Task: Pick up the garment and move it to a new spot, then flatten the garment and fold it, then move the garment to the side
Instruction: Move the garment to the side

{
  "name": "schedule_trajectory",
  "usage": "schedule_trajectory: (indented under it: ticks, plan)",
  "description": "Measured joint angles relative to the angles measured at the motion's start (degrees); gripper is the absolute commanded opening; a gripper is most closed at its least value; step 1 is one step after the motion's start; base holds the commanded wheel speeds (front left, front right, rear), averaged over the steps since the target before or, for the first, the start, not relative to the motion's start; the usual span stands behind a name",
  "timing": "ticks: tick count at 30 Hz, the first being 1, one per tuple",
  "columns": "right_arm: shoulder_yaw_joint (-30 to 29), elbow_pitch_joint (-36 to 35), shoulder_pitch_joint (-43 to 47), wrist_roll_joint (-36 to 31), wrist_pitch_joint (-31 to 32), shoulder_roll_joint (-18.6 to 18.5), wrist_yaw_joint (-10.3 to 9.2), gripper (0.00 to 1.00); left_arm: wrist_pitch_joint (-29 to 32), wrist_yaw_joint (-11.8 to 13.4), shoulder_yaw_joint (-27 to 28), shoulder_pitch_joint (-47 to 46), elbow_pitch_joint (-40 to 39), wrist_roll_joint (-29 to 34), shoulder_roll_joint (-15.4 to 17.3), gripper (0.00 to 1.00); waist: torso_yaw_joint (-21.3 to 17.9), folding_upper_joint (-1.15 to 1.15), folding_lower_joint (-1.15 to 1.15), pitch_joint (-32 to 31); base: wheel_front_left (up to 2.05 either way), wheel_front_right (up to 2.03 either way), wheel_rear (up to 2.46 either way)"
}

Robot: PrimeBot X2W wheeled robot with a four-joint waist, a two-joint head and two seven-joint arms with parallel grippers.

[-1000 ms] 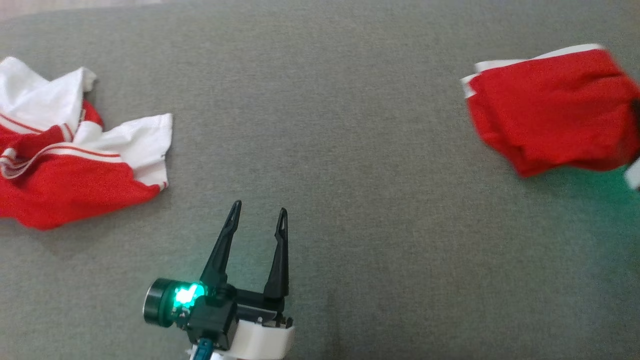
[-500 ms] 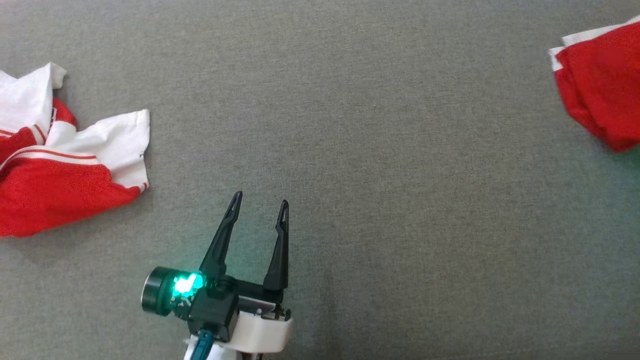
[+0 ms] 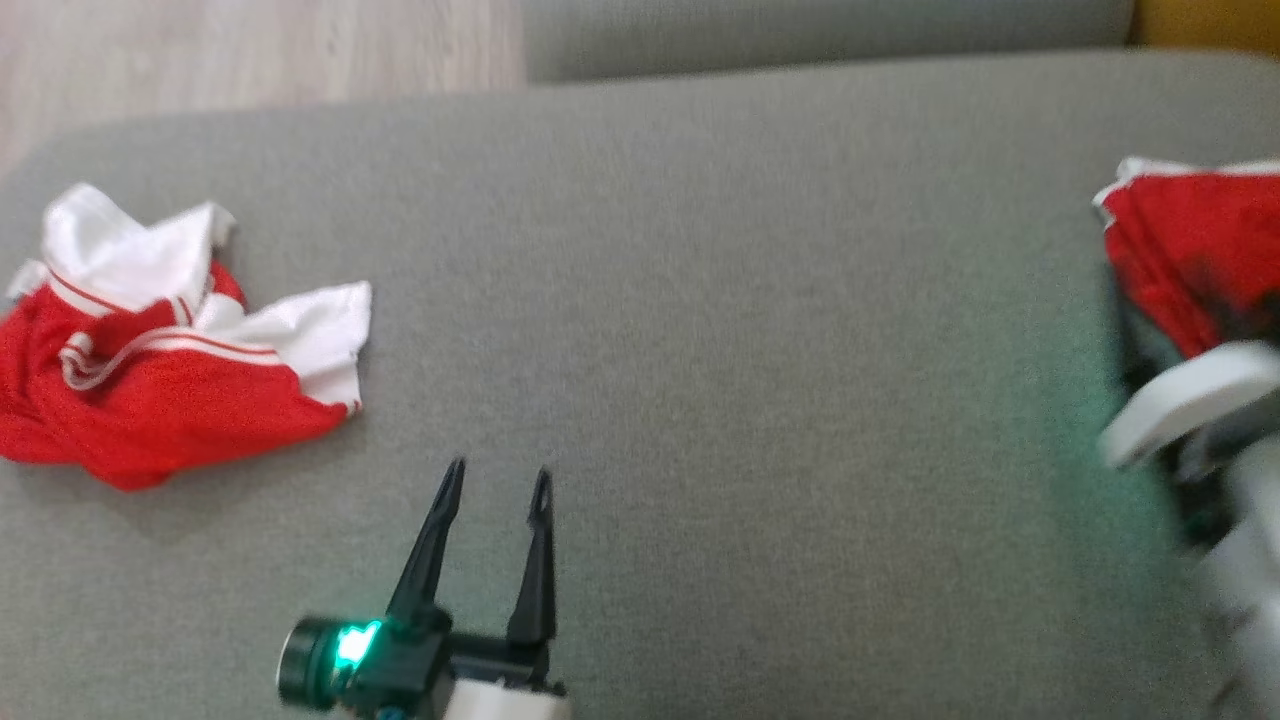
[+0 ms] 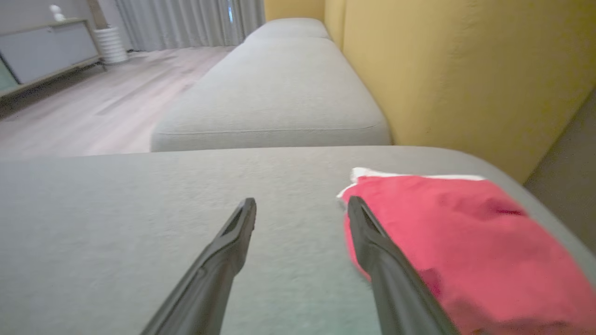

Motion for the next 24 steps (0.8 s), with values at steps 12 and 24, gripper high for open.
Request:
schedule_trajectory:
  ticks: [12,24]
  plan:
    - [3.9,-15.3,22.1,-0.6,-5.5,14.0,0.0,1.0,0.0,0.3,3.9,5.6,1.8,-6.3,0.0,1.0,1.6,0.0,0.0,-10.5,0.0,0.0,0.0]
    - [-5.0,-28.7,38.5,-13.6,-5.5,17.5,0.0,1.0,0.0,-0.1,9.0,12.3,1.2,-3.0,0.0,1.0,2.2,0.0,0.0,-14.9,0.0,0.0,0.0]
